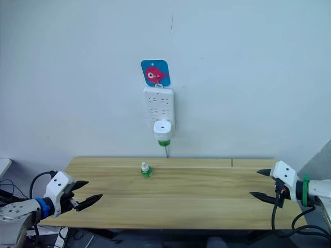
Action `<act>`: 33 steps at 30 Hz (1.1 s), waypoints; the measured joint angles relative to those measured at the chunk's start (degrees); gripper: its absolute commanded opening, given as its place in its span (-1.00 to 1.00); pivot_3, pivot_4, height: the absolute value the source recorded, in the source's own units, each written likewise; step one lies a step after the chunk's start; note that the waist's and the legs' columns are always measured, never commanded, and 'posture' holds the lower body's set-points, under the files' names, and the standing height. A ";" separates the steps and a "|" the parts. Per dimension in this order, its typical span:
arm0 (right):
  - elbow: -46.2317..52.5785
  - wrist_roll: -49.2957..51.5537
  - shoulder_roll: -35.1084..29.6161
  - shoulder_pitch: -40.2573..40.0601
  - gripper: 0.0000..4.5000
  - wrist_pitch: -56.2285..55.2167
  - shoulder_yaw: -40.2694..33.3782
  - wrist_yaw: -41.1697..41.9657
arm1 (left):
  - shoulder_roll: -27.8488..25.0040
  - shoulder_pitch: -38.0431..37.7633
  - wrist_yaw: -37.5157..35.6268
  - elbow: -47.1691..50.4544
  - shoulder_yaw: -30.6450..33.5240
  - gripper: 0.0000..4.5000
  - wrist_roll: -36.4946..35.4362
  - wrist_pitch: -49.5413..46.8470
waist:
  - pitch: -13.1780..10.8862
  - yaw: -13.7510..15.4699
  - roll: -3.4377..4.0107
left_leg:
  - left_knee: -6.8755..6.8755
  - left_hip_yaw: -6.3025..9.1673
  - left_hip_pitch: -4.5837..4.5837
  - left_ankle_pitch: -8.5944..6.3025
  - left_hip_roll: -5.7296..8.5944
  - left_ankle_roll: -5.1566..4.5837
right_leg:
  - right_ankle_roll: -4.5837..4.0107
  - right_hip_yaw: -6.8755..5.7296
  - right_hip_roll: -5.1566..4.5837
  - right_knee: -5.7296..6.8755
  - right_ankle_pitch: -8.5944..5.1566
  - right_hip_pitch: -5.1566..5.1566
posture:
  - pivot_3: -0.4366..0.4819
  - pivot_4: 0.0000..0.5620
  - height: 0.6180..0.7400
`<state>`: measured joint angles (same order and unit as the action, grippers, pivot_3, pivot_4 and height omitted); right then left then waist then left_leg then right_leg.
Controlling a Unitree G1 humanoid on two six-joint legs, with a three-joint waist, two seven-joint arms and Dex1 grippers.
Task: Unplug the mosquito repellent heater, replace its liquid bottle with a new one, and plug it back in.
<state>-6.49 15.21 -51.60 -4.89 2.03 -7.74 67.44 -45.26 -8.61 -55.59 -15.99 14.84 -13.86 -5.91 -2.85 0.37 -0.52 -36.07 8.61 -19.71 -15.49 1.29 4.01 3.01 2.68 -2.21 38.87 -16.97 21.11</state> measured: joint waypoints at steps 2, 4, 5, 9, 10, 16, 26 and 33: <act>0.17 0.00 0.00 0.03 1.00 0.15 0.00 -0.01 | 0.00 -0.13 0.02 -0.01 0.16 0.99 0.00 0.03 | 0.00 0.00 0.00 | 0.00 0.00 0.00 0.00 0.00 0.00 | 0.00 0.00 0.00 0.00 0.00 0.00 | 0.16 -1.00 1.00; 0.66 0.00 0.00 0.04 1.00 0.76 0.00 -0.01 | -0.04 -0.32 0.22 -0.15 0.48 0.99 0.01 0.03 | 0.00 0.00 0.00 | 0.00 0.00 0.00 0.00 -0.01 0.00 | 0.00 0.00 0.00 0.00 0.00 0.01 | 0.16 -1.00 1.00; 0.96 0.01 0.00 0.07 1.00 1.07 0.00 -0.01 | -0.12 -0.44 0.25 -0.27 0.59 0.99 0.01 0.03 | 0.00 0.02 0.00 | 0.00 0.00 0.00 0.00 0.00 0.00 | 0.00 0.00 0.00 0.00 0.00 0.01 | 0.16 -1.00 1.00; 1.90 0.03 -0.01 0.12 1.00 1.92 -0.04 -0.11 | -1.93 -1.95 -2.66 -0.39 0.45 0.99 0.05 0.75 | 0.01 0.04 -0.02 | 0.00 0.00 -0.01 0.00 0.00 0.00 | 0.00 0.00 0.00 0.00 0.00 0.01 | 0.15 -1.00 1.00; 1.93 0.03 -0.01 0.11 1.00 2.28 -0.09 -0.23 | -2.35 -2.47 -3.74 -0.38 0.46 0.99 0.05 1.24 | 0.01 0.03 -0.01 | 0.01 -0.02 0.00 0.00 0.00 0.00 | -0.01 0.01 0.00 -0.01 0.00 0.01 | 0.15 -1.00 1.00; 3.05 0.38 0.00 0.10 1.00 4.39 -0.41 -1.08 | -2.41 -2.80 -6.41 -0.54 0.46 0.99 -1.21 1.70 | 0.01 0.15 0.00 | 0.00 0.00 -0.01 0.00 0.00 0.00 | -0.01 -0.01 0.00 -0.01 -0.01 0.00 | 0.14 -1.00 1.00; 4.41 1.46 -0.75 -1.40 1.00 7.34 -1.23 -1.15 | -2.24 0.52 -4.66 -4.07 1.66 0.99 -1.64 3.68 | 0.02 0.23 -0.02 | 0.00 0.01 -0.01 0.00 -0.01 0.00 | 0.00 -0.02 0.00 -0.01 -0.01 0.00 | 0.11 -1.00 1.00; 6.86 1.20 -1.10 -3.31 1.00 6.27 -1.30 -1.77 | -2.19 3.26 -3.97 -5.28 3.16 0.99 -3.25 4.43 | 0.02 -0.13 -0.02 | 0.00 0.00 0.00 0.00 -0.02 0.00 | 0.00 -0.02 0.00 -0.01 -0.01 0.01 | -0.05 -1.00 1.00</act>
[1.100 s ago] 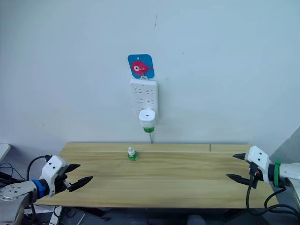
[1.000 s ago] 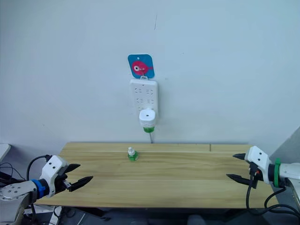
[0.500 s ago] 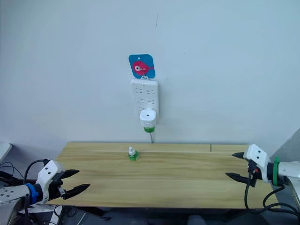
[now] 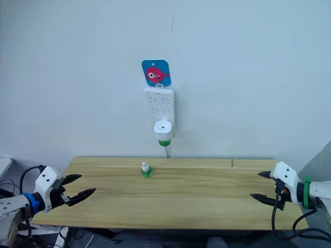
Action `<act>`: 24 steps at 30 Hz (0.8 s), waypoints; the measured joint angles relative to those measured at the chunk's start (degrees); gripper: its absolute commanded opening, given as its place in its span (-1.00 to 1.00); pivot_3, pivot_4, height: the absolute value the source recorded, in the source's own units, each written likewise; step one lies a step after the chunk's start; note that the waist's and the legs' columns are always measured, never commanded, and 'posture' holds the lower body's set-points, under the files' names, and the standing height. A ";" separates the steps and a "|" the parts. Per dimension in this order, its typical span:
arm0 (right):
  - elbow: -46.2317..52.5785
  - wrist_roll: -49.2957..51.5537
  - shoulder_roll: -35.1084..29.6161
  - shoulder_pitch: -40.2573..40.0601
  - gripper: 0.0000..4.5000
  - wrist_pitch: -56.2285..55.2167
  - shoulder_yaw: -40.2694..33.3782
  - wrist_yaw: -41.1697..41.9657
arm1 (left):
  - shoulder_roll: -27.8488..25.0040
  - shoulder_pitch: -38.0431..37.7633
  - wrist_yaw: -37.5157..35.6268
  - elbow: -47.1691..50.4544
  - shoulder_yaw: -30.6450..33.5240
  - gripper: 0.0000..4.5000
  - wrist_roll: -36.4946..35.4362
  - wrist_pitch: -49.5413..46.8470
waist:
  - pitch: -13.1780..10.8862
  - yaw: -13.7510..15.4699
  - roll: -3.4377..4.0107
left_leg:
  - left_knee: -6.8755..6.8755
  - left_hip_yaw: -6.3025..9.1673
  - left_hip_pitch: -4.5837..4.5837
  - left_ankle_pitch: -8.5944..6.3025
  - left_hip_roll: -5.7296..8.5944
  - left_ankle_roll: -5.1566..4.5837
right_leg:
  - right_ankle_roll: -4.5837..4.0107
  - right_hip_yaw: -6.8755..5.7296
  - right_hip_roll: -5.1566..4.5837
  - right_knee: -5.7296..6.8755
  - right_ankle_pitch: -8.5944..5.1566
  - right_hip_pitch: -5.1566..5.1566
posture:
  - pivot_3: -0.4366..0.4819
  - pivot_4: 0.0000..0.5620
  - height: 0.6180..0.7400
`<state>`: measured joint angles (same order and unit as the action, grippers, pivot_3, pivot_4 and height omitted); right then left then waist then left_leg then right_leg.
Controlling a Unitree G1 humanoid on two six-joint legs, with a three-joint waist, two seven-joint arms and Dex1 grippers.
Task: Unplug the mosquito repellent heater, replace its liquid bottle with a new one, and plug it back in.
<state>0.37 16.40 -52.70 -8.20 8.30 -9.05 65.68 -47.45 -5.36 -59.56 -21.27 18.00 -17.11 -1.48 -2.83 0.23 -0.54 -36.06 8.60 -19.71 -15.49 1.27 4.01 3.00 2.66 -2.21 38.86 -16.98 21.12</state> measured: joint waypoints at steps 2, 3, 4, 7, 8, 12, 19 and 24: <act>2.22 0.20 0.01 -1.53 1.00 0.05 -0.44 -0.48 | -0.08 0.21 -1.15 0.97 -0.06 0.99 -0.82 -2.03 | 0.01 -0.36 0.01 | 0.00 0.00 0.00 0.00 0.00 0.00 | 0.00 0.00 0.00 0.00 0.00 0.00 | -0.10 -1.00 1.00; 3.41 0.25 0.01 -2.60 1.00 0.00 -0.67 -0.53 | -0.15 0.30 -1.68 1.65 -0.31 0.99 -0.90 -2.92 | 0.01 -0.43 0.00 | 0.00 0.00 -0.01 0.00 0.00 0.00 | 0.00 0.00 0.00 0.00 0.00 0.00 | -0.13 -1.00 1.00; 4.82 0.30 0.00 -4.02 1.00 -0.21 -1.08 -0.54 | -0.25 0.56 -2.40 2.61 -0.71 0.99 -0.97 -4.34 | 0.00 -0.44 -0.01 | 0.00 0.01 -0.03 0.00 0.01 0.00 | 0.01 -0.01 0.00 -0.01 0.00 0.01 | -0.16 -0.98 1.00; 9.76 0.60 0.02 -7.74 1.00 -0.53 -1.84 -0.62 | -0.66 2.57 -3.55 4.72 -1.04 0.99 -2.05 -7.88 | -0.03 -0.56 -0.02 | -0.01 0.02 -0.03 0.00 0.00 0.00 | 0.01 -0.03 0.01 0.00 0.00 0.01 | -0.25 -0.92 1.00; 11.56 0.75 0.04 -8.54 1.00 -0.40 -2.16 -0.68 | -0.95 3.49 -3.79 5.36 -1.16 0.99 -2.21 -8.59 | -0.03 -0.74 -0.02 | -0.01 0.02 -0.02 0.00 0.00 0.00 | 0.01 -0.03 0.01 0.00 0.00 -0.01 | -0.26 -0.91 1.00; 25.41 5.58 0.20 -9.12 1.00 4.49 -3.04 -2.14 | -2.32 10.52 -5.64 6.37 -2.51 0.99 -3.25 -12.34 | -0.58 -2.26 0.07 | -0.04 0.01 0.00 0.01 -0.04 0.01 | 0.01 -0.03 0.05 0.03 -0.01 -0.02 | -0.34 -0.83 1.00; 39.70 17.08 3.30 2.28 1.00 19.52 -0.89 -11.84 | -1.46 25.31 -9.81 5.35 -8.68 0.99 -3.47 -16.92 | -1.75 -5.01 -0.59 | -0.06 0.01 -0.10 0.01 -0.03 0.02 | 0.04 -0.03 0.05 0.00 0.02 0.04 | -0.45 -0.77 1.00; 42.29 23.84 4.63 10.77 1.00 32.71 -0.64 -23.29 | -0.28 33.49 -11.16 1.29 -11.59 0.99 -2.83 -16.38 | -1.90 -6.24 -0.62 | 0.00 0.03 -0.24 0.00 -0.04 0.00 | 0.03 -0.02 0.04 -0.11 0.02 0.21 | -0.48 -0.79 1.00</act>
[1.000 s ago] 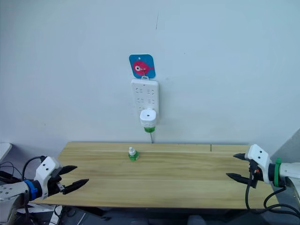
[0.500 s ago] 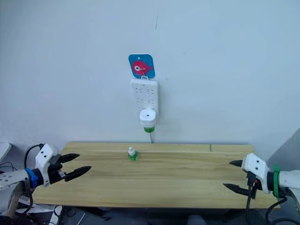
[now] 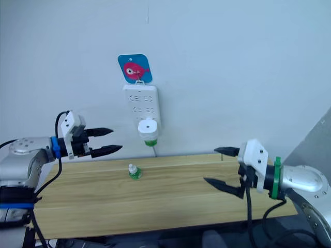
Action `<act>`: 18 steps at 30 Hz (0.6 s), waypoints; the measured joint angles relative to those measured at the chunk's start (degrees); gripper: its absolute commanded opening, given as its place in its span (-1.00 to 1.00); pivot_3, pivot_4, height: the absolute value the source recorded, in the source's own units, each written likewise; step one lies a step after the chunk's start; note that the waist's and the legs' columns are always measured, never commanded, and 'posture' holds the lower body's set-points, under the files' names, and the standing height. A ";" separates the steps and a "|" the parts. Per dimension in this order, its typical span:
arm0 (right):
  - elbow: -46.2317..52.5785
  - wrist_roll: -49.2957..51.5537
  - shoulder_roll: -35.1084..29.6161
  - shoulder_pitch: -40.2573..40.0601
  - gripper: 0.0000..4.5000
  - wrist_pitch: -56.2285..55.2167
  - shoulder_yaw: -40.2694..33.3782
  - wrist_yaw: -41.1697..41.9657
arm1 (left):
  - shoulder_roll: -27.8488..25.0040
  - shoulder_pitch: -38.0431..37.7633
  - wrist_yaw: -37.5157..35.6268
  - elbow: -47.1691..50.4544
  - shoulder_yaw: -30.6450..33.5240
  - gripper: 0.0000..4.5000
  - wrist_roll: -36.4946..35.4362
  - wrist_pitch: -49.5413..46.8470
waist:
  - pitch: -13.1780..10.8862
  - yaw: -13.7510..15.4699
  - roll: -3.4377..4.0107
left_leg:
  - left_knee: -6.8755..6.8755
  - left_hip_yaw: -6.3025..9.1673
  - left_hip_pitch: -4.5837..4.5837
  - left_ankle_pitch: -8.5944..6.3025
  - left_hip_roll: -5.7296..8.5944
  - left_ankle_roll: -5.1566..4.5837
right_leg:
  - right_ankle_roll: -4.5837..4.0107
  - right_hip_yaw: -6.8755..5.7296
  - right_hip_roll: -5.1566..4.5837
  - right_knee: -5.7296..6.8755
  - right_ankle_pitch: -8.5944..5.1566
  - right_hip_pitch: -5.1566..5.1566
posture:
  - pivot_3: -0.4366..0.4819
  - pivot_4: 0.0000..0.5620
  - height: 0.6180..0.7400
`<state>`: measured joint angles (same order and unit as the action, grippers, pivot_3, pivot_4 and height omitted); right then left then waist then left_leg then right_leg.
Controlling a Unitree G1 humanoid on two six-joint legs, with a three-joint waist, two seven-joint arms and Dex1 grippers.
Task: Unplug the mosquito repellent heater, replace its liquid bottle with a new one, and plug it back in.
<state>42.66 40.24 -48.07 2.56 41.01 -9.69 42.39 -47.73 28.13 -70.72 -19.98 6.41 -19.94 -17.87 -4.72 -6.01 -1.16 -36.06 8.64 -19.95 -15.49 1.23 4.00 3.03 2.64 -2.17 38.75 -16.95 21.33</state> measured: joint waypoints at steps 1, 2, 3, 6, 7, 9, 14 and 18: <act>0.02 1.66 0.54 1.21 1.00 2.52 0.07 -1.91 | 0.32 1.37 -0.11 -1.84 -0.43 0.99 0.40 0.70 | 0.00 -0.25 0.01 | 0.02 0.02 -0.01 -0.01 0.00 -0.02 | -0.01 -0.01 0.00 0.00 0.00 0.02 | -0.48 -0.79 1.00; 0.20 2.46 0.90 1.69 1.00 3.75 0.18 -2.86 | 0.54 2.15 -0.14 -2.86 -0.64 0.99 0.79 1.07 | -0.01 -0.34 0.01 | 0.03 0.03 -0.05 -0.01 0.00 -0.02 | -0.01 -0.02 0.00 0.00 -0.01 0.05 | -0.49 -0.79 1.00; 0.55 3.34 0.92 1.91 1.00 5.00 0.37 -3.77 | 0.79 3.12 -0.28 -4.26 -1.09 0.99 1.15 1.51 | -0.02 -0.48 0.02 | 0.04 0.04 -0.06 -0.03 0.00 -0.04 | -0.01 -0.03 -0.01 0.00 -0.01 0.06 | -0.49 -0.79 1.00; 1.91 3.70 0.51 2.05 1.00 6.33 1.25 -4.81 | 1.80 5.09 -0.82 -7.85 -1.76 0.99 2.00 2.93 | -0.03 -0.60 0.03 | 0.03 0.03 -0.08 -0.05 0.01 -0.08 | 0.00 -0.02 -0.02 -0.05 -0.01 0.06 | -0.52 -0.81 1.00; 2.26 3.68 0.52 2.14 1.00 6.47 1.69 -5.19 | 2.21 5.70 -0.85 -9.02 -1.90 0.99 2.17 3.35 | -0.04 -0.62 0.02 | 0.02 0.02 -0.08 -0.05 0.01 -0.08 | 0.01 -0.03 -0.02 -0.06 -0.02 0.06 | -0.53 -0.81 1.00; 2.59 3.51 0.71 2.57 1.00 6.68 2.37 -6.20 | 3.24 6.98 -0.66 -11.13 -1.93 0.99 2.33 3.54 | -0.05 -0.74 0.02 | -0.01 0.00 -0.08 -0.05 0.01 -0.07 | 0.02 -0.02 -0.02 -0.08 -0.02 0.04 | -0.54 -0.80 1.00; 3.43 2.56 1.44 3.77 1.00 6.67 3.92 -8.50 | 4.36 8.87 -0.17 -14.29 -1.94 0.99 2.69 4.06 | -0.06 -1.44 0.00 | -0.03 0.02 -0.06 -0.04 0.00 -0.06 | 0.03 -0.02 -0.01 -0.06 -0.02 0.03 | -0.58 -0.79 1.00; 3.47 2.14 2.02 4.00 1.00 6.68 4.20 -10.03 | 5.24 10.59 -0.17 -16.93 -2.27 0.99 3.91 5.82 | -0.08 -2.14 -0.02 | -0.03 0.02 -0.07 -0.04 0.00 -0.06 | 0.04 -0.01 -0.02 -0.08 -0.02 0.03 | -0.63 -0.80 1.00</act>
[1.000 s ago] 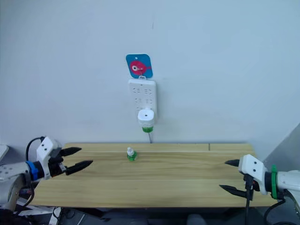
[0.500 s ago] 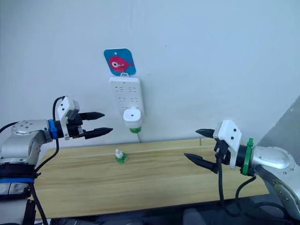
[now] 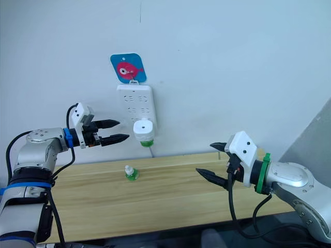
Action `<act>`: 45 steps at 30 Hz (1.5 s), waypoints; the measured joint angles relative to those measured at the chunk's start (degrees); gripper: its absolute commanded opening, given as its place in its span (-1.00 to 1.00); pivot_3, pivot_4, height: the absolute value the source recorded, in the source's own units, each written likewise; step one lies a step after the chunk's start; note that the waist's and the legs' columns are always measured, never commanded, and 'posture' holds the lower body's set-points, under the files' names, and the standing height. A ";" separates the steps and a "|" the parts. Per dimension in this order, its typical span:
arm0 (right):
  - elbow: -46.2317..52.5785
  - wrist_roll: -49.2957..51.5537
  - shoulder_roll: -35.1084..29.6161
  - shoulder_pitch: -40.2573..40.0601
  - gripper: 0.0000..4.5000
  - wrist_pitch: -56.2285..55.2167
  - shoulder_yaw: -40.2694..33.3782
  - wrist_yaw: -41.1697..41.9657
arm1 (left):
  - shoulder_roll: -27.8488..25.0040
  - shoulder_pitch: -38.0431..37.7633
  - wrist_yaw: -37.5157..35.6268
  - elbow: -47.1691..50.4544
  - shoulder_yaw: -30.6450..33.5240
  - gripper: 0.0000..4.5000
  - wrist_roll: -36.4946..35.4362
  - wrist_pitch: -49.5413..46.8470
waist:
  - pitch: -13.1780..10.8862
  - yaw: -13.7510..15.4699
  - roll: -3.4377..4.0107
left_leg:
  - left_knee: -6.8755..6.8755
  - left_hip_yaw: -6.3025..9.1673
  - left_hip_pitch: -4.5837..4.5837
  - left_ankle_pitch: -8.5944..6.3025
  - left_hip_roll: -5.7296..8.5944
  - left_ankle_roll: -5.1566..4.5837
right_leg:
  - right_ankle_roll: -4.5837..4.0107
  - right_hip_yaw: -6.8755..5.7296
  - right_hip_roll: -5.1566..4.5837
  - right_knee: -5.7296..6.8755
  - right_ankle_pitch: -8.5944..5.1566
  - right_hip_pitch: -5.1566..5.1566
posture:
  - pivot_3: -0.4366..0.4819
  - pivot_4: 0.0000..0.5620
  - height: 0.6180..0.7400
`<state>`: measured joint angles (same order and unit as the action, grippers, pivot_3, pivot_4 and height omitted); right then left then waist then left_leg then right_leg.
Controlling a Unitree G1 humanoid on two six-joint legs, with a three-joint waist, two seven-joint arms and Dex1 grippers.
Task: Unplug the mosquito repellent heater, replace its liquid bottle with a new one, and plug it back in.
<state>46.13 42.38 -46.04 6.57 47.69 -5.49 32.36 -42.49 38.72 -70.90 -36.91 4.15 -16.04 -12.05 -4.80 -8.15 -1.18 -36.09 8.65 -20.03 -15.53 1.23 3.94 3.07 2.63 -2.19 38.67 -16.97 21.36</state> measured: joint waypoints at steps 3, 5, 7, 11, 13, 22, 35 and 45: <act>0.28 -0.58 0.16 1.05 1.00 0.00 0.03 -0.91 | 1.40 1.67 0.01 -2.73 -0.59 0.99 1.07 1.63 | 0.00 -0.46 0.00 | 0.00 0.01 0.00 0.00 -0.01 0.00 | 0.00 -0.01 0.00 0.00 0.00 0.01 | -0.67 -0.81 1.00; 0.65 -0.61 0.16 1.02 1.00 0.00 0.00 -1.22 | 1.88 2.38 0.00 -4.72 -1.08 0.99 1.70 2.54 | 0.00 -0.83 0.00 | 0.01 0.02 0.00 0.00 -0.01 0.00 | 0.00 -0.02 0.01 0.00 0.00 0.01 | -0.71 -0.81 1.00; 1.20 -0.59 0.16 0.79 1.00 0.10 -0.03 -1.51 | 2.53 3.57 0.00 -7.52 -1.50 0.99 2.62 3.82 | 0.00 -1.36 -0.01 | 0.00 0.03 -0.02 0.00 0.00 0.00 | 0.01 -0.03 0.00 0.00 0.00 0.01 | -0.72 -0.80 1.00; 2.65 -0.30 0.45 0.61 1.00 0.59 -0.10 -2.84 | 3.19 6.09 -0.81 -11.73 -1.65 0.99 4.06 5.40 | -0.02 -2.37 -0.04 | -0.01 0.04 -0.03 0.00 0.01 0.00 | 0.02 -0.04 0.00 0.00 0.00 0.01 | -0.76 -0.81 1.00; 3.28 -0.14 0.73 0.59 1.00 0.94 -0.10 -3.51 | 3.23 6.83 -1.25 -13.33 -1.81 0.99 4.88 6.64 | -0.02 -2.69 -0.04 | -0.03 0.11 -0.03 0.01 0.01 0.01 | 0.02 -0.09 -0.01 0.01 0.00 -0.02 | -0.78 -0.80 1.00; 4.40 1.16 0.88 0.52 1.00 2.02 -0.22 -5.03 | 3.36 9.10 -2.86 -17.66 -2.06 0.99 6.66 8.95 | -0.05 -3.16 -0.06 | -0.04 0.23 -0.04 0.02 0.05 0.03 | 0.10 -0.15 -0.01 0.02 0.04 -0.06 | -0.78 -0.80 1.00; 4.12 1.81 0.36 2.46 1.00 2.19 -0.14 -4.86 | 2.41 10.39 -4.93 -19.22 -1.92 0.06 7.20 8.25 | -0.14 -4.15 -0.11 | -0.04 0.32 -0.20 0.02 0.05 0.03 | 0.10 -0.20 0.00 0.02 0.04 0.03 | -0.74 -0.78 1.00; 3.61 2.43 1.67 3.66 1.00 2.53 0.17 -5.31 | 1.82 10.12 -7.53 -17.15 -1.94 -0.42 7.22 6.08 | -0.31 -4.45 -0.11 | -0.06 0.41 -0.26 0.02 0.06 0.03 | 0.10 -0.27 0.00 0.03 0.04 0.04 | -0.73 -0.76 1.00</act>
<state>49.73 44.80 -44.38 10.22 50.22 -5.32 27.05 -40.66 48.84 -78.43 -54.06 2.21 -8.81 -5.97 -5.11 -12.59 -1.29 -36.15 9.06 -20.28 -15.51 1.29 3.97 3.17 2.37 -2.19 38.70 -16.93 21.40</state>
